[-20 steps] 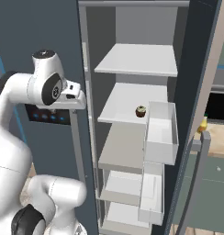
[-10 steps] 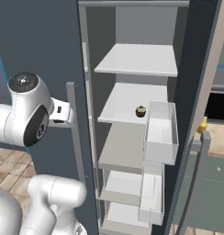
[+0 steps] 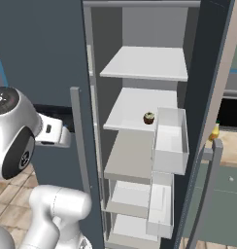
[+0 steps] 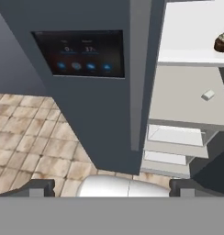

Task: Place the mayonnaise and mustard from the counter to the top shelf of the fridge. If the existing items in the fridge are on the top shelf, move them to other shelves.

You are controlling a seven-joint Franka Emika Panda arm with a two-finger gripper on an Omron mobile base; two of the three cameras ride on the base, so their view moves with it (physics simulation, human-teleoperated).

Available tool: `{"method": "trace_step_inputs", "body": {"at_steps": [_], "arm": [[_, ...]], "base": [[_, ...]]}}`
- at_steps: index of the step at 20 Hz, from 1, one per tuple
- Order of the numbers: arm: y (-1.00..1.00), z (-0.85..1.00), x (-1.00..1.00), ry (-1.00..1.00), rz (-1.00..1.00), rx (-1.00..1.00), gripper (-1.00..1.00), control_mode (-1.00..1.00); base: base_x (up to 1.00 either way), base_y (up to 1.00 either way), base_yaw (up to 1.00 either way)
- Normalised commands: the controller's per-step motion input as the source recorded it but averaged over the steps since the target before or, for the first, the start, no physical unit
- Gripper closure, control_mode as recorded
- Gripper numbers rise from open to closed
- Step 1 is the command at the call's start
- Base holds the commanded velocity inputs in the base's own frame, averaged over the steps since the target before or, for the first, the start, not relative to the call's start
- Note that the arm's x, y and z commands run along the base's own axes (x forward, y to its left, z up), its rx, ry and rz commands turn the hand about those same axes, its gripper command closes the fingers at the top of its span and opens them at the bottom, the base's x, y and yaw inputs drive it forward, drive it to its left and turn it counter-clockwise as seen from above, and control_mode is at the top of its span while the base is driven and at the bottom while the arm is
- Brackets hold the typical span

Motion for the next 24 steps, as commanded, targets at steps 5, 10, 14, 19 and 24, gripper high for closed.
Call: {"method": "trace_step_inputs", "body": {"at_steps": [5,10,14,19,24], "arm": [[0.0,0.0,0.0,0.0,0.0,0.0,-1.0,-1.0],[0.0,0.0,0.0,0.0,0.0,0.0,-1.0,1.0],[0.0,0.0,0.0,0.0,0.0,0.0,-1.0,1.0],[0.0,0.0,0.0,0.0,0.0,0.0,-1.0,1.0],[0.0,0.0,0.0,0.0,0.0,0.0,-1.0,1.0]], "base": [[0.0,0.0,0.0],[-0.06,0.0,0.0],[-0.4,0.0,0.01],[-0.58,0.0,0.01],[-0.75,0.0,0.0]]}}
